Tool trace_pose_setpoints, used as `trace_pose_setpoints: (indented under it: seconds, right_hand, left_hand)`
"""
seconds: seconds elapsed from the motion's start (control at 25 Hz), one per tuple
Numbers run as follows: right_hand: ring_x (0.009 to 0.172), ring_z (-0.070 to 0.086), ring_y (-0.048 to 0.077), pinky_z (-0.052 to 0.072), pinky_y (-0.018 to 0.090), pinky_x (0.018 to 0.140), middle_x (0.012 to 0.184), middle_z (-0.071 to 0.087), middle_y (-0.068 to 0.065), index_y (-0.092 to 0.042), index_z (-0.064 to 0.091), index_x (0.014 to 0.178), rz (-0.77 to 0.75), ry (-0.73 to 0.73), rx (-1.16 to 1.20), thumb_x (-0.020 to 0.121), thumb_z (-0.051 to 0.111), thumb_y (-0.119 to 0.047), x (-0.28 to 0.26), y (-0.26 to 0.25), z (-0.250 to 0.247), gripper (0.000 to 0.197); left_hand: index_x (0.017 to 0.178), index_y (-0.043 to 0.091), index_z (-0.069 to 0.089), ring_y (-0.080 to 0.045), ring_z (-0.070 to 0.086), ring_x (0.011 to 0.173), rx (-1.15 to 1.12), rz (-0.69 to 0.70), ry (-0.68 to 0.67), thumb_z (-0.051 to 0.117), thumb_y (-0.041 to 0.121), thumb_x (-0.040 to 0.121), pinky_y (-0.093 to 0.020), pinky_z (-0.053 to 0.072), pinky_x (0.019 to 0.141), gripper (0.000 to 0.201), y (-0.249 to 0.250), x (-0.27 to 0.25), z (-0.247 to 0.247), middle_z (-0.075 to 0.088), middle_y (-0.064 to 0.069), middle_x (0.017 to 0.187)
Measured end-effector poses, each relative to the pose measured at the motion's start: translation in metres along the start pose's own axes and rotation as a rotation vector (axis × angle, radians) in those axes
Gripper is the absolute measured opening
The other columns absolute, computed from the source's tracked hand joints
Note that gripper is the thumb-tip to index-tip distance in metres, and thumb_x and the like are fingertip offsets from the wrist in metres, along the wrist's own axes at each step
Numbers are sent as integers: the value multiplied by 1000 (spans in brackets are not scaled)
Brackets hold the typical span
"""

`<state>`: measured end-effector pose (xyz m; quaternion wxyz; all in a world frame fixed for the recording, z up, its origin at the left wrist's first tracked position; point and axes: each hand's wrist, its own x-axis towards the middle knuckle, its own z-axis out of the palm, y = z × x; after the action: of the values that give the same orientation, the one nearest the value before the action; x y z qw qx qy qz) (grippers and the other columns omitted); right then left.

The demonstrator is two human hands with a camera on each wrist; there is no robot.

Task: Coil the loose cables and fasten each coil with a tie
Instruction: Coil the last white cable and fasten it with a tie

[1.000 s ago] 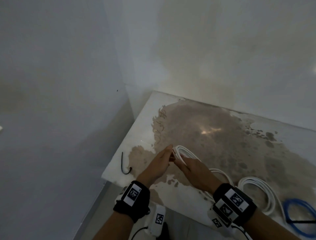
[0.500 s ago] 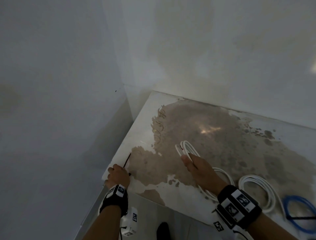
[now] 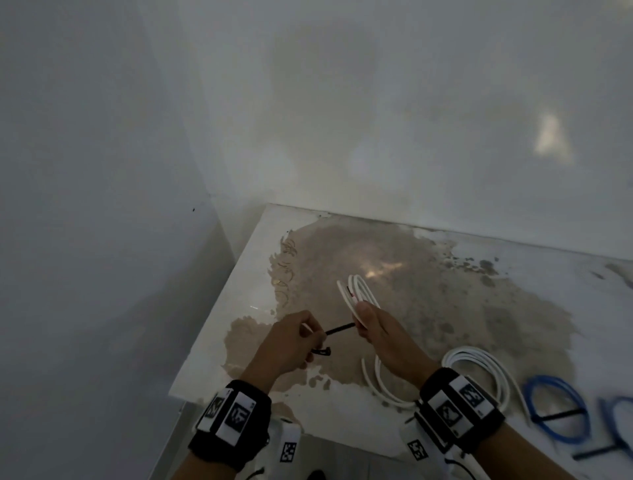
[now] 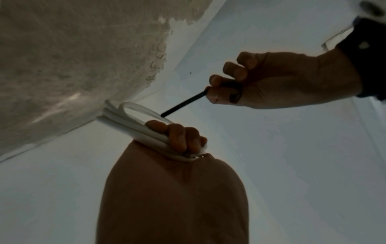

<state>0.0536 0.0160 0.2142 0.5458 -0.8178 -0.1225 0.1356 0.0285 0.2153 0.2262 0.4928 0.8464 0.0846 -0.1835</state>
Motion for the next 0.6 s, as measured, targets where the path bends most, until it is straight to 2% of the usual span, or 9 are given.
trace_pose_setpoints:
  seconds: [0.08, 0.16, 0.28, 0.36, 0.4, 0.44, 0.48, 0.56, 0.6]
  right_hand:
    - [64, 44, 9, 45, 39, 69, 67, 46, -14, -35, 45, 71, -37, -18, -51, 104, 30, -49, -7, -5, -10, 39]
    - [66, 49, 12, 47, 48, 72, 69, 49, -9, -35, 47, 75, -75, -19, -172, 102, 26, -54, -13, -6, -19, 40]
    - [71, 56, 16, 49, 53, 77, 74, 58, -2, -32, 54, 79, -60, 51, -161, 98, 27, -62, -18, -4, -33, 45]
    - [84, 63, 27, 49, 57, 85, 91, 64, 14, -32, 58, 99, -15, 94, -57, 94, 32, -66, -21, -5, -43, 43]
    - [86, 63, 31, 49, 58, 85, 98, 63, 22, -36, 54, 110, -2, 117, -2, 95, 35, -64, -24, -6, -50, 38]
    - [80, 60, 29, 50, 57, 80, 96, 61, 25, -38, 49, 117, -5, 145, 35, 97, 38, -59, -28, -7, -57, 31]
    - [72, 55, 23, 50, 52, 70, 86, 60, 21, -40, 47, 119, -29, 174, 48, 99, 40, -54, -31, -9, -63, 25]
    - [56, 45, 13, 41, 36, 56, 64, 51, 1, -41, 48, 120, -92, 273, 0, 101, 42, -46, -39, -9, -74, 20]
    - [51, 44, 11, 39, 30, 53, 60, 50, -2, -41, 49, 121, -103, 354, -41, 101, 43, -46, -42, -7, -78, 21]
  left_hand:
    - [92, 8, 65, -8, 62, 55, -110, -2, -25, 60, 25, 95, -22, 52, 54, 18, 23, 4, 3, 74, -2, 81]
    - [93, 7, 68, -7, 60, 56, -291, -8, -113, 60, 24, 96, -22, 52, 56, 19, 43, 5, 8, 72, 1, 79]
    - [96, 7, 70, -7, 55, 58, -437, 25, -218, 59, 21, 96, -21, 48, 56, 18, 66, 6, 18, 67, 0, 79]
    - [98, 5, 71, -8, 53, 57, -467, 60, -230, 58, 19, 96, -20, 47, 56, 18, 75, 7, 26, 66, -1, 79]
    - [97, 5, 71, -8, 53, 57, -479, 73, -233, 58, 18, 96, -20, 47, 56, 18, 80, 9, 32, 66, -2, 79]
    - [95, 6, 71, -8, 53, 57, -486, 85, -238, 59, 18, 96, -20, 46, 55, 17, 85, 10, 37, 66, -3, 80]
    - [92, 7, 71, -8, 53, 57, -489, 97, -243, 59, 18, 96, -20, 47, 55, 16, 89, 10, 42, 66, -4, 81]
    - [90, 9, 71, -8, 56, 59, -496, 107, -253, 58, 19, 96, -20, 48, 56, 18, 101, 9, 53, 69, -5, 84]
    - [93, 9, 72, -9, 60, 63, -500, 106, -248, 57, 21, 97, -21, 50, 58, 20, 109, 9, 59, 71, -5, 87]
